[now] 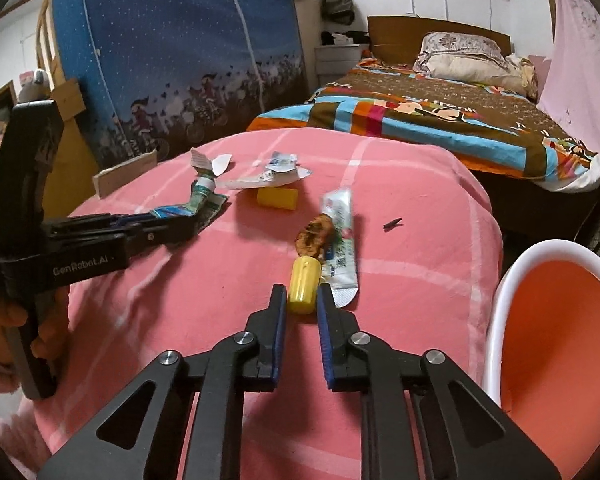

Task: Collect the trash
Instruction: 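Close right tool on yellow cylinder while left tool grasps green tube, then carry the yellow cylinder and green tube over the orange bucket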

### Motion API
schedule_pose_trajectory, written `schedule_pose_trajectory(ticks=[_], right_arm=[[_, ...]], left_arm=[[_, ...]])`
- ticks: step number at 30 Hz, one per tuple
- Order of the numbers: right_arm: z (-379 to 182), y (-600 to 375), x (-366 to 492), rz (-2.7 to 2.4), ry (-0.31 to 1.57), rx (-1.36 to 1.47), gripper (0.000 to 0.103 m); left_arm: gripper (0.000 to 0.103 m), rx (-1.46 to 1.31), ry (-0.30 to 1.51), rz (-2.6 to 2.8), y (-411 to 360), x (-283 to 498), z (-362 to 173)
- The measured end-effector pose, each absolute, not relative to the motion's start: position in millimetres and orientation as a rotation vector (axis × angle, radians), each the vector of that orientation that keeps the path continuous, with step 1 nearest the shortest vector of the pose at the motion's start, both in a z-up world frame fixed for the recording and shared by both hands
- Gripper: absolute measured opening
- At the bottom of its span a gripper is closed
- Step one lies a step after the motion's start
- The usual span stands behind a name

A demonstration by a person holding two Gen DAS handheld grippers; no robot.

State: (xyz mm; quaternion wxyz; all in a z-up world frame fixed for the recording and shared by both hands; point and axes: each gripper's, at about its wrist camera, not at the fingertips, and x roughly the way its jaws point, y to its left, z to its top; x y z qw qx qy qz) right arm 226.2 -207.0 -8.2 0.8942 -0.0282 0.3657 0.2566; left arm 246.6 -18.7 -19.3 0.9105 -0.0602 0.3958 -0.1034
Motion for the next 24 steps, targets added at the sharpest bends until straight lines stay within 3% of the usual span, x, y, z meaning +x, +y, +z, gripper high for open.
schedule_pose_trajectory(ticks=[12,24], right_arm=[[5,-210,213,0.568,0.659,-0.025,0.013],[49,-250,186,0.455,0.3,0.051,0.013]], left_arm=[[0.01,-0.119,0.717,-0.195,-22,226,-3],[0.01,-0.08,0.437,-0.308,-62,200,39]])
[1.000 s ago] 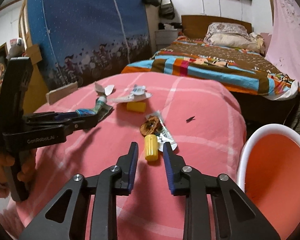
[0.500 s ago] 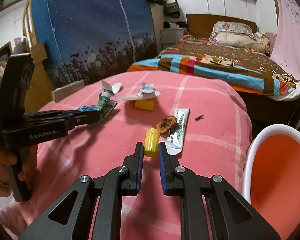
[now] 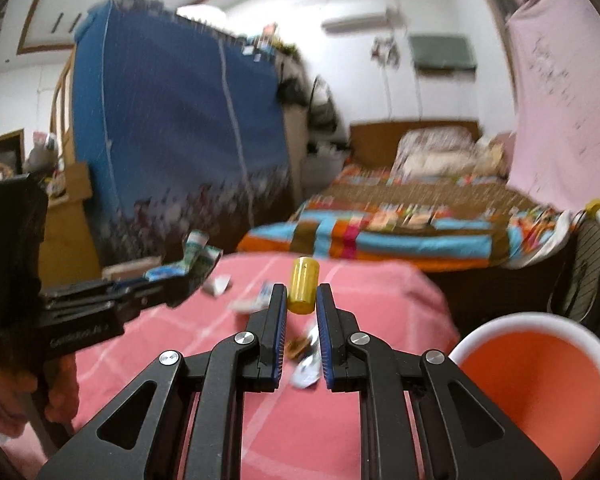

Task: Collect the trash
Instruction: 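Carry the yellow cylinder and green tube over the orange bucket, then open both tools to drop the items into the bucket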

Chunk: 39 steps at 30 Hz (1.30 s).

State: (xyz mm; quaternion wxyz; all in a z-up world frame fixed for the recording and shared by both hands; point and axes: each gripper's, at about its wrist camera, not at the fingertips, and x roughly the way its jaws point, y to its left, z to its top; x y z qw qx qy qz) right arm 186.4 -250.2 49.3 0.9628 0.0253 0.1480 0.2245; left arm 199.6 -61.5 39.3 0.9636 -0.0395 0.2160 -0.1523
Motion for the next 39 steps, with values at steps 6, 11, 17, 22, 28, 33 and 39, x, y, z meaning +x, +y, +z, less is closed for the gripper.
schedule_pose_trajectory(ticks=[6,11,17,22,28,33,39], right_arm=[[65,-284,179,0.353,0.167,0.104,0.013],[70,-317,178,0.257,0.126,0.158,0.013],[71,-354,179,0.141,0.11,0.22,0.013],[66,-378,175,0.068,0.118,0.262,0.013],[58,-402,175,-0.005,0.178,0.324,0.013],[54,-410,176,-0.044,0.226,0.353,0.013],[47,-419,179,-0.065,0.273,0.379,0.013]], left_arm=[[0.01,-0.034,0.35,-0.402,-95,194,54],[0.011,-0.007,0.323,-0.49,-128,194,61],[0.011,-0.012,0.34,-0.568,-164,198,63],[0.011,-0.018,0.377,-0.619,-192,204,60],[0.011,0.005,0.475,-0.652,-221,213,49],[0.011,0.015,0.55,-0.666,-234,217,38],[0.011,0.013,0.618,-0.666,-240,223,28]])
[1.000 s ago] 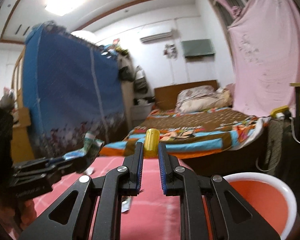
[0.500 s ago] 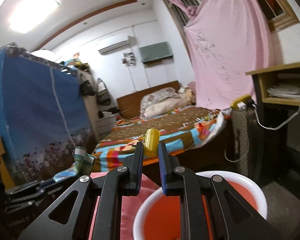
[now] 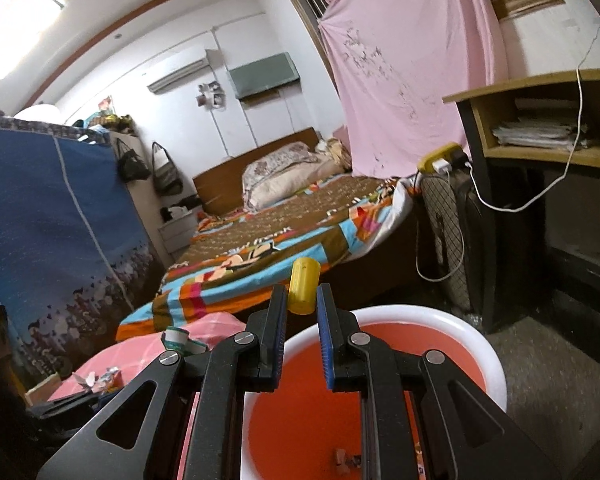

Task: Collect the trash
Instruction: 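Open both tools to drop the items into the bucket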

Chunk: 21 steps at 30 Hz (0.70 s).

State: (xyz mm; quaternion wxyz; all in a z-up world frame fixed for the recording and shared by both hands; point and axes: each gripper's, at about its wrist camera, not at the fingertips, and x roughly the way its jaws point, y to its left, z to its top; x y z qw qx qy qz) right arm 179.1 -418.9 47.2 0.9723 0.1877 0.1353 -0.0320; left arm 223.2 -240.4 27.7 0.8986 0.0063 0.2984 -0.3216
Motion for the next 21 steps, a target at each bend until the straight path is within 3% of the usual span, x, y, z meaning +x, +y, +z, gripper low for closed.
schedule_pose_trajectory(ticks=[14,21], right_arm=[[41.8,-423.3,187.3,-0.075,0.341,0.401,0.014],[42.4,-423.0,188.3,-0.079,0.351,0.4,0.014]], left_arm=[[0.012,0.013,0.695,-0.673,-249.6,228.3,17.9],[0.019,-0.01,0.702,-0.661,-245.4,230.0,17.9]])
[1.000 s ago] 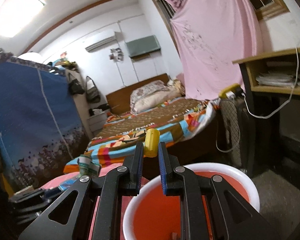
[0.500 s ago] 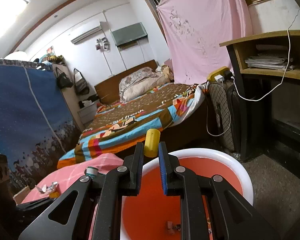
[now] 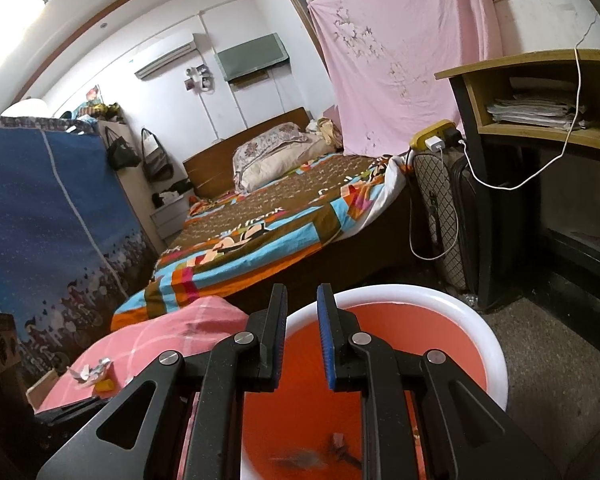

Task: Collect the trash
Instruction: 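Open both tools to drop the items into the bucket, then move both tools back over the remaining trash on the bedspread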

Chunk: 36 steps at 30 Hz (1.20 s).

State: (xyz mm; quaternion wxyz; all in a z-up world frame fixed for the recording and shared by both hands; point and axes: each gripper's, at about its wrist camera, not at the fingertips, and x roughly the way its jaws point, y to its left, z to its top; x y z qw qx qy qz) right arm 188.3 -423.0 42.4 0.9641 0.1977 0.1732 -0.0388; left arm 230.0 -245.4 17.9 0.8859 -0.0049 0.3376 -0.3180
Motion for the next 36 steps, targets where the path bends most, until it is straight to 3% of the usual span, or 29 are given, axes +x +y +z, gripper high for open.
schedule_pose_trajectory(ticks=[9,13,16,23,24,25,26,29,31,36], right_arm=[[45,-415,190,-0.071,0.341,0.375,0.015],[48,-406,195,-0.057,0.333,0.357,0.019],[50,-399,198,-0.04,0.327,0.346,0.035],[59,-375,199,0.014,0.254,0.288,0.053],[61,-371,199,0.021,0.241,0.28,0.058],[63,-366,198,0.032,0.214,0.269,0.077],[65,-362,197,0.038,0.191,0.263,0.089],[70,-348,194,0.071,0.119,0.251,0.097],[74,-341,194,0.103,0.085,0.253,0.103],[82,-316,193,0.173,0.019,0.229,0.103]], left_arm=[[0.025,-0.04,0.656,-0.6,-224,231,29],[0.03,-0.045,0.627,-0.56,-209,231,34],[0.035,-0.056,0.6,-0.518,-193,231,38],[0.053,-0.122,0.506,-0.37,-141,222,43],[0.061,-0.135,0.484,-0.346,-133,221,45],[0.071,-0.149,0.459,-0.324,-126,219,46],[0.079,-0.169,0.422,-0.292,-114,215,48],[0.092,-0.19,0.358,-0.209,-89,210,53],[0.092,-0.183,0.317,-0.148,-72,206,56],[0.092,-0.153,0.242,-0.049,-41,198,60]])
